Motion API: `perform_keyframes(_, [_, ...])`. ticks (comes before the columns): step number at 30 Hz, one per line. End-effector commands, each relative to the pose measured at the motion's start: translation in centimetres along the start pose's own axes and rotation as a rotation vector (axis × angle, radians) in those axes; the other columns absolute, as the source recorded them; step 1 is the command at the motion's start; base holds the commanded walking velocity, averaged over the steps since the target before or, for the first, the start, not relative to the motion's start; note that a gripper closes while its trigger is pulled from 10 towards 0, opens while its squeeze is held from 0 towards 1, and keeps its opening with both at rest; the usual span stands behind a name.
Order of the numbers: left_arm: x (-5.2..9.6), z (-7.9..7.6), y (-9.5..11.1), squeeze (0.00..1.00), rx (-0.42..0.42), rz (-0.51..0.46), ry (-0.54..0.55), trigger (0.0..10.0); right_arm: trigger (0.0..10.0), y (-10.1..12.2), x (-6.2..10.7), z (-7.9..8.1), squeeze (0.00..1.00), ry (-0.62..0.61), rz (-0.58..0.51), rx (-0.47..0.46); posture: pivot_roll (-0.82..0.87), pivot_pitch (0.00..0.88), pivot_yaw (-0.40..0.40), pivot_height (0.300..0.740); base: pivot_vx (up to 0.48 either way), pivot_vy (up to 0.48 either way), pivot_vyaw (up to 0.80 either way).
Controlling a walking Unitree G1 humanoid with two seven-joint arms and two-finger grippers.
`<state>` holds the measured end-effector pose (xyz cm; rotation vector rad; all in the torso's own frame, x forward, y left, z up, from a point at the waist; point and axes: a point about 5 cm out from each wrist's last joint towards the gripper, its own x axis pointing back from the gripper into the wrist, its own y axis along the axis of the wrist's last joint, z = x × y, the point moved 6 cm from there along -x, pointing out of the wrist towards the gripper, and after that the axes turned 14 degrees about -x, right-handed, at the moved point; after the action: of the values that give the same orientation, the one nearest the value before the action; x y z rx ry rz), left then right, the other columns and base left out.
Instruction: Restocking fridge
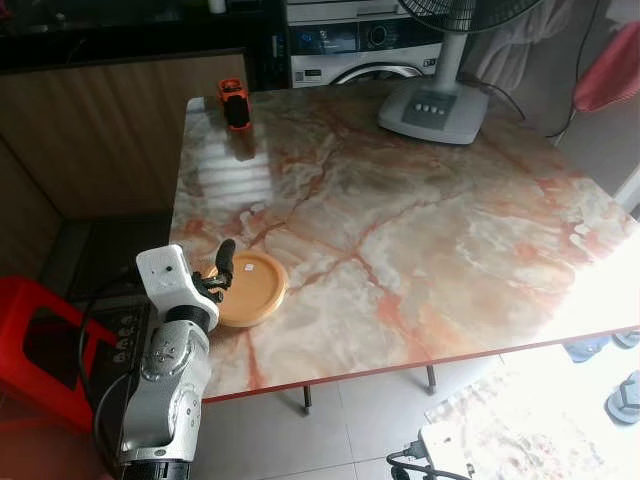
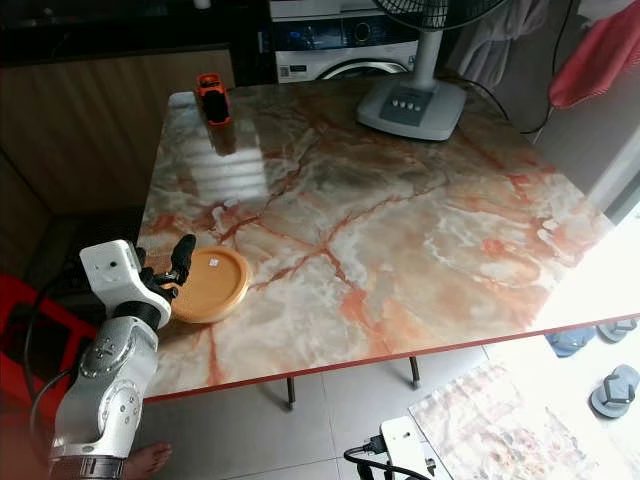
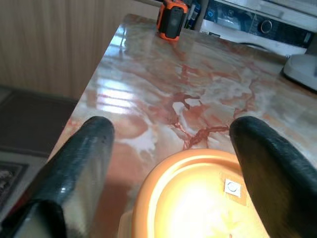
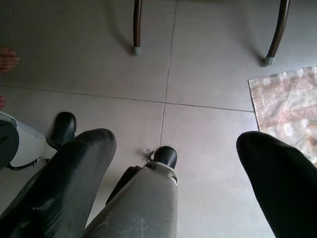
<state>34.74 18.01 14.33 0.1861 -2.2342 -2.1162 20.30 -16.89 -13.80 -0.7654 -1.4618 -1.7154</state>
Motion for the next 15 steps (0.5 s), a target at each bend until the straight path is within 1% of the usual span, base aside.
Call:
perform_keyframes(1, [0.3,0.7,-0.7,1.00,0.029,0.018,0.023,10.0,10.0,-0.3,0.0,0.2,0.00,0.004,0.009,-0.003,0.08,0.063,0.019,0.740,0.000,0.000,0.00])
perform_keyframes(3, [0.4,1.0,-0.8,1.00,0.032,0.021,0.032,10.0,10.0,-0.3,0.0,0.2,0.00,0.004,0.009,-0.002,0.08,0.063,0.019,0.740,0.000,0.000,0.00])
perform_keyframes(6, [0.6,1.5,-1.0,1.00,0.064,0.025,0.060,10.0,10.0,-0.3,0.0,0.1,0.00,0.002,0.010,-0.003,0.08,0.062,0.020,0.740,0.000,0.000,0.00])
perform_keyframes(7, [0.7,1.3,-1.5,1.00,0.072,0.045,0.051,10.0,10.0,-0.3,0.0,0.1,0.00,0.001,0.010,0.000,0.07,0.061,0.020,0.740,0.000,0.000,0.00])
perform_keyframes(8, [0.7,1.3,-1.5,1.00,0.072,0.045,0.051,10.0,10.0,-0.3,0.0,0.1,0.00,0.001,0.010,0.000,0.07,0.061,0.020,0.740,0.000,0.000,0.00])
perform_keyframes(9, [0.8,1.1,-2.1,1.00,0.082,0.064,0.039,10.0,10.0,-0.3,0.0,0.1,0.00,0.000,0.010,0.001,0.07,0.061,0.020,0.740,0.000,0.000,0.00])
perform_keyframes(10, [0.8,1.1,-2.1,1.00,0.082,0.064,0.039,10.0,10.0,-0.3,0.0,0.1,0.00,0.000,0.010,0.001,0.07,0.061,0.020,0.740,0.000,0.000,0.00])
perform_keyframes(11, [0.9,0.8,-2.8,1.00,0.103,0.090,0.016,10.0,10.0,-0.3,0.0,0.1,0.00,-0.001,0.009,0.001,0.07,0.061,0.020,0.740,0.000,0.000,0.00])
perform_keyframes(12, [0.9,0.7,-2.9,1.00,0.110,0.096,0.010,10.0,10.0,-0.3,0.0,0.1,0.00,-0.001,0.009,0.002,0.07,0.061,0.020,0.740,0.000,0.000,0.00])
perform_keyframes(13, [0.9,0.4,-3.3,0.47,0.110,0.108,-0.010,10.0,10.0,-0.3,0.0,0.1,0.00,-0.001,0.008,0.003,0.07,0.058,0.019,0.740,0.000,0.000,0.00])
perform_keyframes(14, [1.0,0.2,-3.6,0.06,0.098,0.119,-0.025,10.0,10.0,-0.3,0.0,0.1,0.00,-0.001,0.008,0.004,0.07,0.058,0.019,0.740,0.000,0.000,0.00])
perform_keyframes(15, [1.0,0.1,-4.2,0.00,0.117,0.136,-0.038,10.0,10.0,-0.3,0.0,0.1,0.00,0.000,0.007,0.005,0.07,0.055,0.020,0.740,0.000,0.000,0.00])
